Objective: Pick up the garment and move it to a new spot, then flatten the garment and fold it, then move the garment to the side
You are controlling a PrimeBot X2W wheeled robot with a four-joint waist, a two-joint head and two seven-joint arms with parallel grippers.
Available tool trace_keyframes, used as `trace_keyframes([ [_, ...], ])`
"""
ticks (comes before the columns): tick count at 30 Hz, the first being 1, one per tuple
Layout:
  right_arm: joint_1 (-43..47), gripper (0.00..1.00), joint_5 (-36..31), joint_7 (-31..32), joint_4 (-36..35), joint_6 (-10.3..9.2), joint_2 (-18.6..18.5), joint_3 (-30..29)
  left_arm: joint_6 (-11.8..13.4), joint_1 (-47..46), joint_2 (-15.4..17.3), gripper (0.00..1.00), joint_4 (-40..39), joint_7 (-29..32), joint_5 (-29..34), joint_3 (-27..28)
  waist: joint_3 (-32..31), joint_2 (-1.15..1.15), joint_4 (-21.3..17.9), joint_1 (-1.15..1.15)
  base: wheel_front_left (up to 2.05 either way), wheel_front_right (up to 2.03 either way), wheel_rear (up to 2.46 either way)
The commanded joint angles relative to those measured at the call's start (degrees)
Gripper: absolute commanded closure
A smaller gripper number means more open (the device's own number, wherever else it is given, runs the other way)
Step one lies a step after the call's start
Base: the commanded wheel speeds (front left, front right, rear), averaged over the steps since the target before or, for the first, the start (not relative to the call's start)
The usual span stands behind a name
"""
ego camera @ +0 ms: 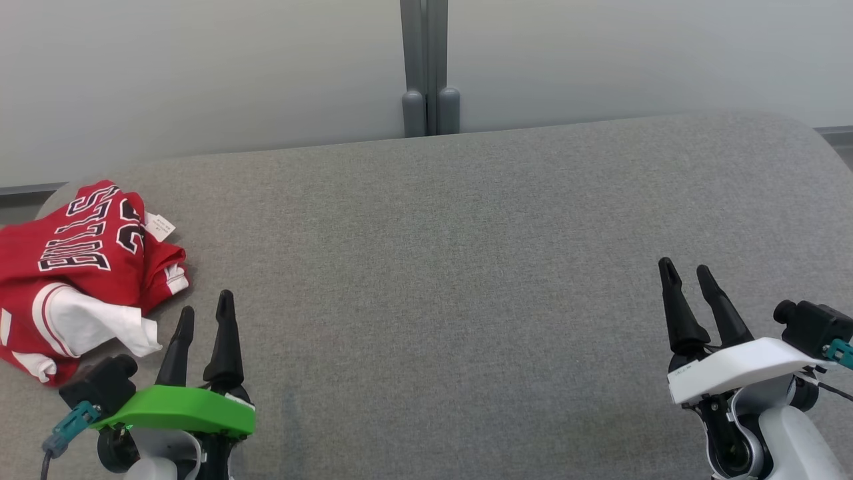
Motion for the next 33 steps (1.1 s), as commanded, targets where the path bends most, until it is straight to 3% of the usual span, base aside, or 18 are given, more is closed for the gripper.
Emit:
trace_keyframes([
  [1, -1.1, 0.00, -1.8, -0.7, -0.4, 0.01, -0.5, 0.2, 0.1, -1.6, 0.6, 0.00, -0.1, -0.5, 1.7, 0.0, 0.0, 0.00, 0.0, 0.00, 0.00, 0.00, 0.00],
  [33, 1.5, 0.00, -18.4, -4.7, -0.6, 0.02, 0.7, -0.2, 0.2, -1.5, -0.1, 0.00, 4.5, -4.9, 19.4, 0.8, 0.0, 0.00, -0.2, 0.00, 0.00, 0.00, 0.00],
])
